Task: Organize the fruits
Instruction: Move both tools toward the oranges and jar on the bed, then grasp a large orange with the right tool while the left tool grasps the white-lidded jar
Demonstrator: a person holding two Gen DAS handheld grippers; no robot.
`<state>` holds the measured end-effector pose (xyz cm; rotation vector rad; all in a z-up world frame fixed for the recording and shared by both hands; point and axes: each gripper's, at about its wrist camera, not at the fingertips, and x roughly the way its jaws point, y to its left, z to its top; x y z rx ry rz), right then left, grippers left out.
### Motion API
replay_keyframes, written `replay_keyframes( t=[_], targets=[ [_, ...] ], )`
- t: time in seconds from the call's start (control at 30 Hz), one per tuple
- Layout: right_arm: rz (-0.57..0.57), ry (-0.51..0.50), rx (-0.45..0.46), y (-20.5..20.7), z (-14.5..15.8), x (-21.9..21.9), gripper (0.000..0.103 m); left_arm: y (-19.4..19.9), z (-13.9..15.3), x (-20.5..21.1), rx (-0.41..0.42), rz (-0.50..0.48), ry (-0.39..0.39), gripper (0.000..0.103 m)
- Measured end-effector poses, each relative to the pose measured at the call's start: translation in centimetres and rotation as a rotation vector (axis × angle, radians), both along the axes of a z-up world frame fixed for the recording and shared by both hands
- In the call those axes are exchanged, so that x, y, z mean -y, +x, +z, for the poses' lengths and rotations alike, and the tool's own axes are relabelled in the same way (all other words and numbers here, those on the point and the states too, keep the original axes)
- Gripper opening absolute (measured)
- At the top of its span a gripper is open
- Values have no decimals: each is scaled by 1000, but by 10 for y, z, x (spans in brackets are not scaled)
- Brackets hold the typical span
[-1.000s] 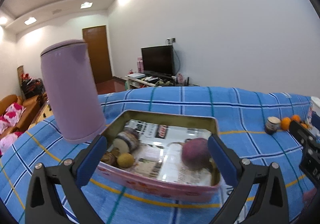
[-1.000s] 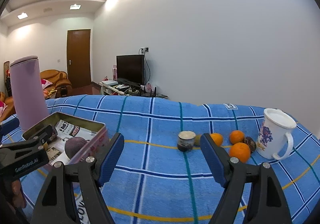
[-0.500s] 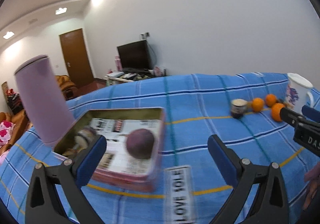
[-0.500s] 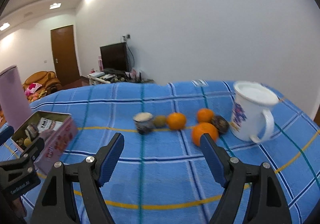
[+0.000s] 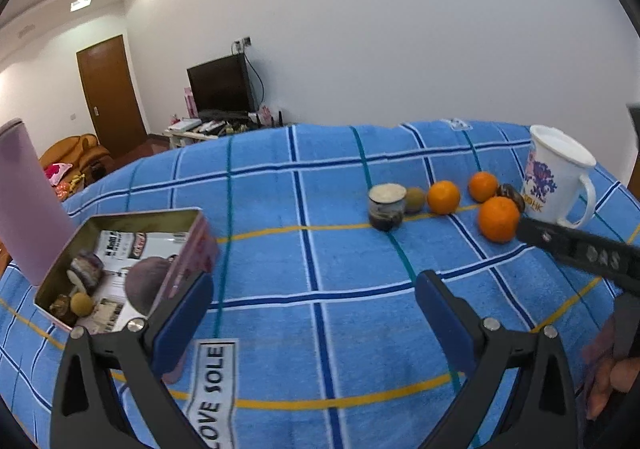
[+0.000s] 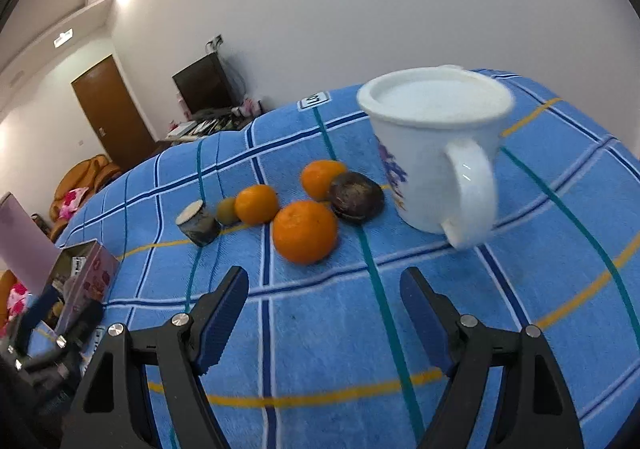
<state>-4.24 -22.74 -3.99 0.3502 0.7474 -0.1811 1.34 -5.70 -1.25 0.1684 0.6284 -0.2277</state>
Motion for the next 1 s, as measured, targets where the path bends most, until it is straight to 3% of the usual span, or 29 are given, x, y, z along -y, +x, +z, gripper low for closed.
replay_keyframes(
  t=[0.2,0.43,0.63,0.8,1.0],
  targets=[
    [-8,60,-66,45,-15,3,77,20,-1,-5,-49,18,-32,101],
    [20,-51,-103,64,-21,-9,50,44,-3,-1,-57,41,-26,101],
    [57,-8,-75,47,-20,-4,49,63,-9,12,-108,6,-53,101],
    [44,18,6,15,-3,0,49,77,-13,31,-143,-46,-68,86],
    [16,-6,77,-1,10,4,50,97,-11,60,-157,-76,-65,80]
  ],
)
